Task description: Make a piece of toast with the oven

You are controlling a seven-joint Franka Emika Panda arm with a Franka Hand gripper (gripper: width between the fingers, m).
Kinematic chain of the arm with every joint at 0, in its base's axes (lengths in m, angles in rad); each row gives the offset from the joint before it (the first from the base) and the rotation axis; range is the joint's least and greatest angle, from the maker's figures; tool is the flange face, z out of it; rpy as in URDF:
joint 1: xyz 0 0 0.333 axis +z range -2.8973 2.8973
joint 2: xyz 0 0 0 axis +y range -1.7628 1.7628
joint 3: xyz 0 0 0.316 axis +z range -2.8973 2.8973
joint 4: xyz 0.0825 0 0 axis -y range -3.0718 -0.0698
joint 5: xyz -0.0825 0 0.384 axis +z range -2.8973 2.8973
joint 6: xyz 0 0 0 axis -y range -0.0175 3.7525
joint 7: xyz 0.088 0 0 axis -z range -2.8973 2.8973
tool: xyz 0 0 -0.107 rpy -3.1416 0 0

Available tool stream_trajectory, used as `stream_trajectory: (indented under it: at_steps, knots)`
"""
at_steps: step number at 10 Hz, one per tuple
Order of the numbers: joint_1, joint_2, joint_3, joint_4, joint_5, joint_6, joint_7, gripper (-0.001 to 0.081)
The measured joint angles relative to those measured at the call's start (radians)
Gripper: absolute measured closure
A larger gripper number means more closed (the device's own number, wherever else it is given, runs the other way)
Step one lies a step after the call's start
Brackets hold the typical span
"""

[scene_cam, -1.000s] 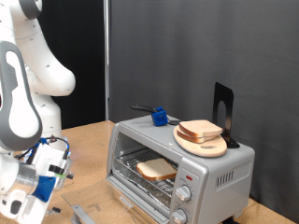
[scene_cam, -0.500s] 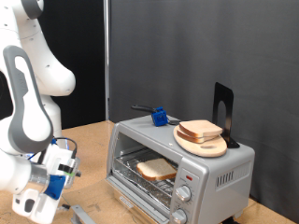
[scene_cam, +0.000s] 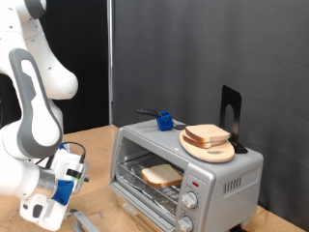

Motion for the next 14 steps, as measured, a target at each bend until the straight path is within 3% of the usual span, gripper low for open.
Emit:
stream_trajectory:
  at_steps: [5,9,14]
  knots:
    - [-0.038,-0.109,0.002,0.012,0.011,-0.255,0.038,0.0124]
    - [-0.056,-0.228,0.004,0.013,0.098,-0.435,0.044,0.0124]
    - [-0.037,-0.356,0.061,-0.01,0.271,-0.469,0.084,0.0124]
